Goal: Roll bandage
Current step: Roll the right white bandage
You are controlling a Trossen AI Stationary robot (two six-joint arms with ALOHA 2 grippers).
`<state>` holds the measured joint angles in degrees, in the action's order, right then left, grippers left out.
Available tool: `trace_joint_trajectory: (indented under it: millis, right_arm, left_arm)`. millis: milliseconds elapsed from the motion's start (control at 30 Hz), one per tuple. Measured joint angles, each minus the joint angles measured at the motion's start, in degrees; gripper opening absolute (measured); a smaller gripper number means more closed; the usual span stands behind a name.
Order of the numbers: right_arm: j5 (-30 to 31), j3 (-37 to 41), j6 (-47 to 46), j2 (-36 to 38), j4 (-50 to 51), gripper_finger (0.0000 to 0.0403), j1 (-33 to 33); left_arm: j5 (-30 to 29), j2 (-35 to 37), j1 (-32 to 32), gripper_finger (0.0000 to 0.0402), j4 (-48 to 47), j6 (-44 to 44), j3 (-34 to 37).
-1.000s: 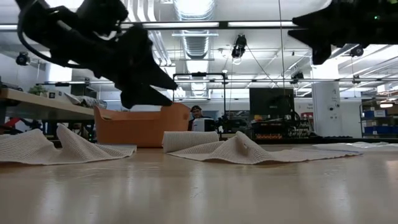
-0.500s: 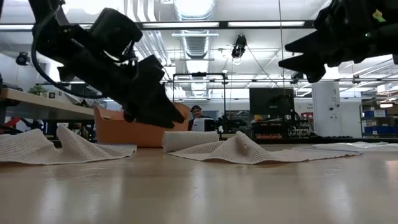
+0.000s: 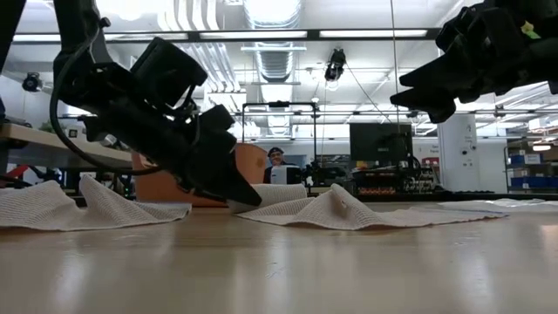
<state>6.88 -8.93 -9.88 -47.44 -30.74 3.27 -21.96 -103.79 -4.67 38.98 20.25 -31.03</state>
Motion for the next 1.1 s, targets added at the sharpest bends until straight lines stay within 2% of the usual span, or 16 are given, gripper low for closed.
trace_joint_trajectory:
  millis: [200, 400, 600, 733, 967, 1100]
  right_arm:
    - [0.13, 0.0, -0.1, -0.02, 0.0, 0.0237, -0.02]
    - [0.65, 0.0, -0.91, -0.02, -0.02, 0.0242, -0.02]
    - [0.67, 0.07, -0.82, -0.01, -3.55, 0.0228, -0.02]
    - [0.69, -2.56, 3.42, 0.39, -3.84, 0.0215, -0.03]
    - [0.77, -14.19, 9.4, -2.4, 10.11, 0.0207, -0.31]
    - [0.69, -18.06, 12.88, -5.86, 10.64, 0.0216, -0.31]
  left_arm:
    - [0.0, 0.07, 0.04, 0.0231, -0.45, -1.28, 0.0]
    - [-1.09, 0.09, 0.06, 0.0162, -0.44, -1.99, 0.0]
    - [-1.08, 1.6, 0.05, 0.0107, -0.65, -1.86, 0.0]
    - [-1.25, 8.3, 0.04, 0.0108, -0.51, -4.11, 0.0]
    - [-2.41, 24.98, 0.07, 0.0119, -1.34, -14.72, -0.02]
    - [-2.62, 33.26, 0.09, 0.0117, -3.63, -20.93, -0.58]
